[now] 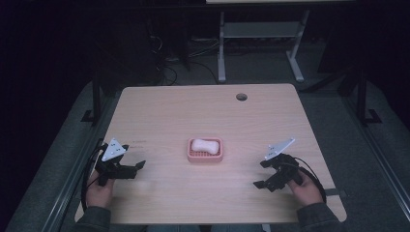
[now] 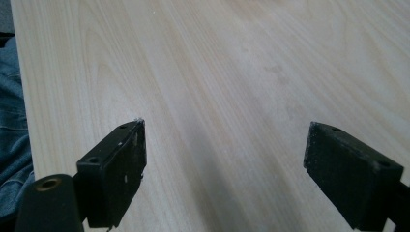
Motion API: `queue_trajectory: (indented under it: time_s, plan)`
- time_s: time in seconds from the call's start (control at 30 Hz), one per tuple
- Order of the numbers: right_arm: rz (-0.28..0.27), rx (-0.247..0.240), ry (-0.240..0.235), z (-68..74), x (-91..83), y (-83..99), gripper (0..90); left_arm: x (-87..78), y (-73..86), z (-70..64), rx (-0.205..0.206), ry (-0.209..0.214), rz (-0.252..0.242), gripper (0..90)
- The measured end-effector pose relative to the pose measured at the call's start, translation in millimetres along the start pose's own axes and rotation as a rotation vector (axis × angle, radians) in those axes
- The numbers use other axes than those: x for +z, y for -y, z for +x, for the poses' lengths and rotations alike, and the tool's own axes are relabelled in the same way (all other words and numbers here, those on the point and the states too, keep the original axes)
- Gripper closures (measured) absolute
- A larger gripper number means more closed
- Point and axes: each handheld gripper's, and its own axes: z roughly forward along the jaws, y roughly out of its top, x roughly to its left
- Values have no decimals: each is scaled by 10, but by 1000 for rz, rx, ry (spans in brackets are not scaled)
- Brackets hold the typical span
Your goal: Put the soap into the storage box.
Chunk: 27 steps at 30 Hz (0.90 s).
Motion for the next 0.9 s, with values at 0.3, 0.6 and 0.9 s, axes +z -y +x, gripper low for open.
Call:
queue_trajectory:
  time_s: [0.3,0.6,0.9]
  plan:
    - [1,-2,3,82,-32,109,145,-7,-7,-11,5,1,1,145]
    - [-55,3,21,203,-88,271,144,-7,-1,-10,-3,0,-7,145]
    - [-76,21,58,305,-156,406,144,-12,-13,-13,3,4,-4,145]
